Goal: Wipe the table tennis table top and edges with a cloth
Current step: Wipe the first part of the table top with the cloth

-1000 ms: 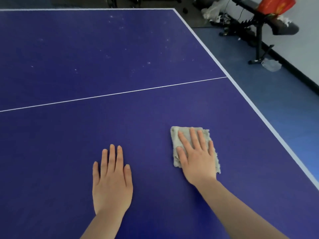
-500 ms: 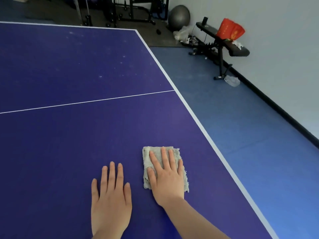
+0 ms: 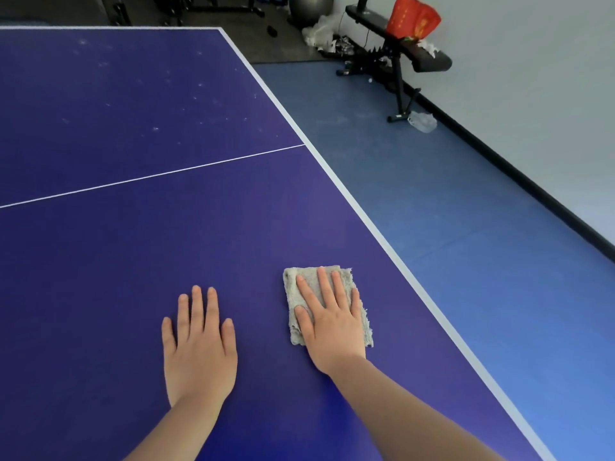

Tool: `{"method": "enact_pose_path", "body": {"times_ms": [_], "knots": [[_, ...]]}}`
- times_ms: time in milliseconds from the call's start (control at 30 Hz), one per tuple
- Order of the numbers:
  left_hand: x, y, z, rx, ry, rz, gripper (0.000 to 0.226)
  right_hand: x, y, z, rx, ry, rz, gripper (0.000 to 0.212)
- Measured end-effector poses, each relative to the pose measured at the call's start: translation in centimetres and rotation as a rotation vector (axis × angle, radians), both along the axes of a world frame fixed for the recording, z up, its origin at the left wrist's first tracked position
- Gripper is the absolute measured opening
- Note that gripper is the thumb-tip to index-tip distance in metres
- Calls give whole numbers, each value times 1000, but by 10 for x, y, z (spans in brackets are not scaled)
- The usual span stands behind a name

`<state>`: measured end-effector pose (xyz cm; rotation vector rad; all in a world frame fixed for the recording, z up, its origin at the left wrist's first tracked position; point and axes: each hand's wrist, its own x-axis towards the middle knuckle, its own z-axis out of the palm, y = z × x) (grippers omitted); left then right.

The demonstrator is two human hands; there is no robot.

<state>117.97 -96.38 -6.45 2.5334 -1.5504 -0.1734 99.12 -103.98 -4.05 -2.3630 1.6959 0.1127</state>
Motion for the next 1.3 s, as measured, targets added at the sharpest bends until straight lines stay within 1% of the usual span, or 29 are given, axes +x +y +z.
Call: {"method": "enact_pose_path", "body": {"times_ms": [100,200,333,400,500,567,633,667,733,800,833,867,900,967,1033,1100,1200,1300], "knots": [[1,1,0,20,9,-19,61,-23,2,4,22,13,-36,76],[-16,6,3,53,12,-5,60,-48,5,7,51,31,-18,78],[-69,3,4,78,-32,53,62,-87,-7,9,62,35,59,80],[-99,-8,10,133,-24,116,63,-105,-18,12,55,56,104,78],[-153,-23,11,110,-20,186,62,-138,-37,8,60,75,156,76],[-201,-27,7,101,-27,243,56,-162,-48,-3,17,31,209,71],[-252,-29,4,76,13,333,56,-182,-55,-6,54,-8,249,59],[-276,-30,4,61,31,380,56,-190,-58,-5,94,-59,250,57],[-312,-35,5,13,58,496,54,-201,-65,-3,52,-191,291,53],[-331,-42,7,8,96,569,55,-210,-77,6,60,-206,419,50],[-335,-45,7,25,85,577,56,-217,-84,8,120,-201,499,52],[-337,-46,8,43,69,586,58,-224,-93,11,205,-200,534,57],[-338,-47,9,48,53,595,59,-229,-103,16,235,-196,549,59],[-339,-51,14,63,33,616,60,-237,-120,22,231,-264,503,43],[-337,-53,14,89,22,629,62,-244,-134,23,257,-287,430,28],[-336,-56,16,96,31,632,63,-253,-149,26,266,-294,376,22],[-339,-52,18,113,51,655,60,-277,-174,38,256,-309,301,16],[-345,-47,19,146,62,688,58,-302,-207,48,245,-255,229,14]]}}
